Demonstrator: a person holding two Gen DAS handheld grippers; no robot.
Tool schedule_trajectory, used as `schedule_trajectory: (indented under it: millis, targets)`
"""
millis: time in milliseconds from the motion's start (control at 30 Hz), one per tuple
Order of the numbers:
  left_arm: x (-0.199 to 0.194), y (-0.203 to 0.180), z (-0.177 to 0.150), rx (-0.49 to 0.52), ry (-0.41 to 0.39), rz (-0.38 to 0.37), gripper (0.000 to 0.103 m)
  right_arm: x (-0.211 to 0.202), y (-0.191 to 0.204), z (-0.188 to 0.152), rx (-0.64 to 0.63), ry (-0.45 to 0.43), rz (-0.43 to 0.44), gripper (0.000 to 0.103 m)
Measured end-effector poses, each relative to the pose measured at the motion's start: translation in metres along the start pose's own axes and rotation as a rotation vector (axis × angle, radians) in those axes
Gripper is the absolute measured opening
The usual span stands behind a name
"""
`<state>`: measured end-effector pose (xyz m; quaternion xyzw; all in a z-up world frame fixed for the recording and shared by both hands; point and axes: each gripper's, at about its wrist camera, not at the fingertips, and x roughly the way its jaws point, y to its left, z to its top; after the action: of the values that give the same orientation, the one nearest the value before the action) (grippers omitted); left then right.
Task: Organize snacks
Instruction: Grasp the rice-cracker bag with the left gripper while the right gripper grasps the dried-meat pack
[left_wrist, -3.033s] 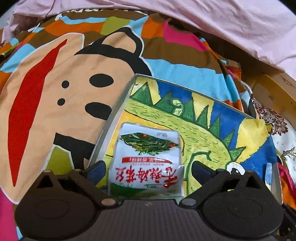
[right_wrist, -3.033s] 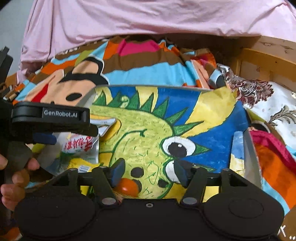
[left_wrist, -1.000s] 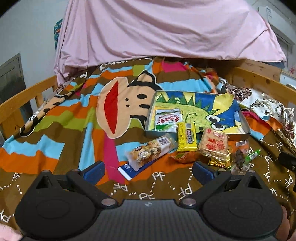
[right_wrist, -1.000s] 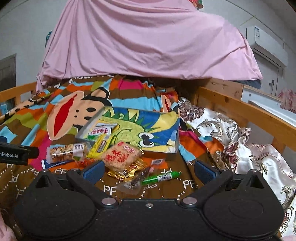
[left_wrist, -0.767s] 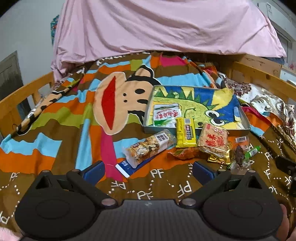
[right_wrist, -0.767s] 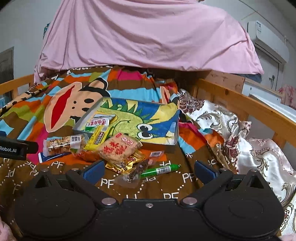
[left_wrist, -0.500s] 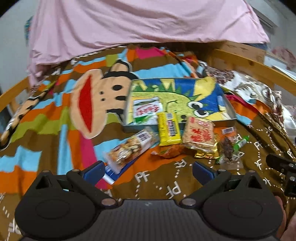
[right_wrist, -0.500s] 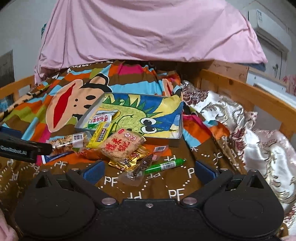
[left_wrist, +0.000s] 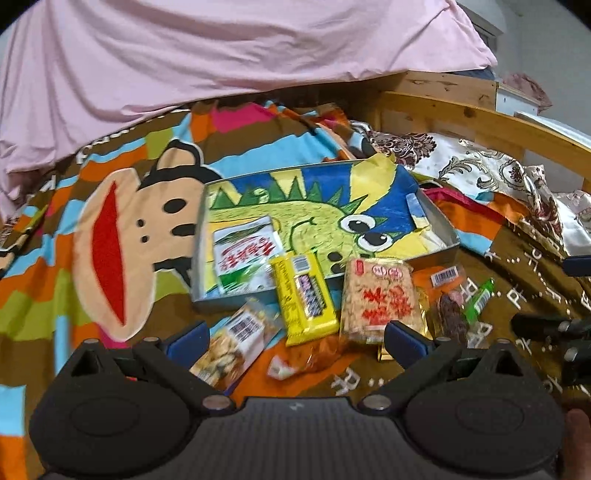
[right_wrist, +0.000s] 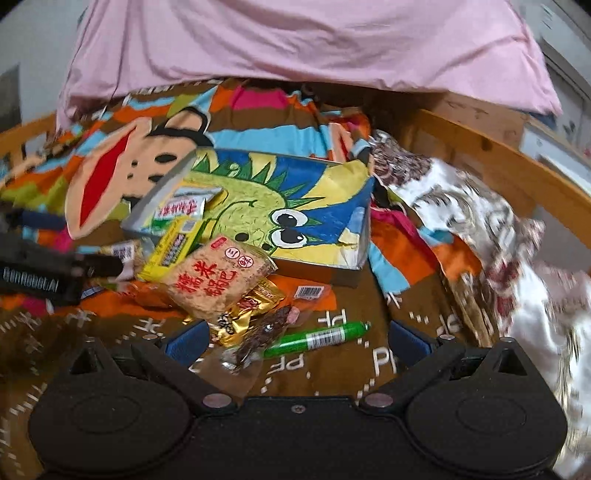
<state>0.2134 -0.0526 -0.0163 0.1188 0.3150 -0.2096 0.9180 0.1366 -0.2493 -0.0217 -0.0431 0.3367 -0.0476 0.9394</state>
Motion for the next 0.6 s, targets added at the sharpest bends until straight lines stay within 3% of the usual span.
schedule_trajectory:
  millis: [233,467,600]
  targets:
    - [0.042,-0.007,0.019,-0.002,-0.021,-0.075,0.103,0.041,0.024,-0.001,-0.152,0.033,-0.01,0.102]
    - [0.079,-0.033,0.029,0.124,-0.002,-0.194,0.102,0.063,0.047,-0.011,-0.235,0.046,-0.05,0.102]
    - [0.096,-0.042,0.028,0.136,0.036,-0.231,0.102,0.073,0.054,-0.013,-0.243,0.054,-0.061,0.102]
